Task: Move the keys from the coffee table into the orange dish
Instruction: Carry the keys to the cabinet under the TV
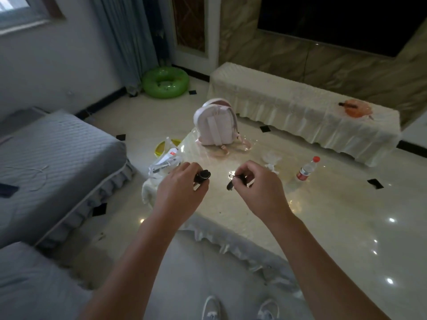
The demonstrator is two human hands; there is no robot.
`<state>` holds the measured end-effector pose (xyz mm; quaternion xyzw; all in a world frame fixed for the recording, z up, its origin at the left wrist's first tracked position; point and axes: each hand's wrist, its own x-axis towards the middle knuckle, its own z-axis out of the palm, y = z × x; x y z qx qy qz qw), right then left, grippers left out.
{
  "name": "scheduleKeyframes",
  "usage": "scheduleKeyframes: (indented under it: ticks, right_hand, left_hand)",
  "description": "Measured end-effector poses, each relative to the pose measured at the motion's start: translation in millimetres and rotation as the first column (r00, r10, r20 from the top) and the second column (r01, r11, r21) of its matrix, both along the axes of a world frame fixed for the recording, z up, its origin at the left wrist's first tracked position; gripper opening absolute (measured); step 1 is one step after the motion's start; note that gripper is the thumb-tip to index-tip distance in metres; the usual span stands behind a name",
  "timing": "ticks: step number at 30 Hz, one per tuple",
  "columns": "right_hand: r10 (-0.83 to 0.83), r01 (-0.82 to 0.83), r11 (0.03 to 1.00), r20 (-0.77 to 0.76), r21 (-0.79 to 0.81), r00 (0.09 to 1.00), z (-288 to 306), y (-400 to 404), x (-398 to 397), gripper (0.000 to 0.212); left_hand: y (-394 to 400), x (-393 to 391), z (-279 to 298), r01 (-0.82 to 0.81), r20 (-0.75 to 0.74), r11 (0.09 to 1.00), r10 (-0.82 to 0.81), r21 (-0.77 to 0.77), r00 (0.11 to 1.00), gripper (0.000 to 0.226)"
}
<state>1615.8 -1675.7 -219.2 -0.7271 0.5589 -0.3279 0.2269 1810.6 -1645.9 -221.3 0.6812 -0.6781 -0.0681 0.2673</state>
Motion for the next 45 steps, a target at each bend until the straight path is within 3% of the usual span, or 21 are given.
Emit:
scheduleKeyframes:
  ticks: [7,14,22,33,45]
  right_hand:
    - [-0.015,0.015,1.0,0.029,-0.016,0.999,10,12,8,0.007]
    - [-0.141,0.144,0.989,0.065,-0.039,0.988,27,26,-54,0.006]
    - [-0.364,0.373,0.926,0.128,-0.054,0.923,37,76,-206,0.008]
    - [-0.648,0.658,0.753,0.173,0.004,0.742,30,177,-437,0.011]
    - [-0.819,0.825,0.56,0.199,0.08,0.538,14,211,-552,0.01]
  left_hand:
    - [8,10,7,0.007,0.01,0.999,-0.006,-0.04,1.0,0.018]
    - [2,-42,25,0.117,0.042,0.989,-0.113,-0.086,0.993,0.016]
    - [2,-207,38,0.359,0.012,0.927,-0.359,-0.11,0.933,0.014]
    - [59,-460,30,0.664,0.023,0.745,-0.664,-0.062,0.747,0.011]
    - [48,-596,20,0.808,0.021,0.589,-0.808,0.013,0.588,0.009]
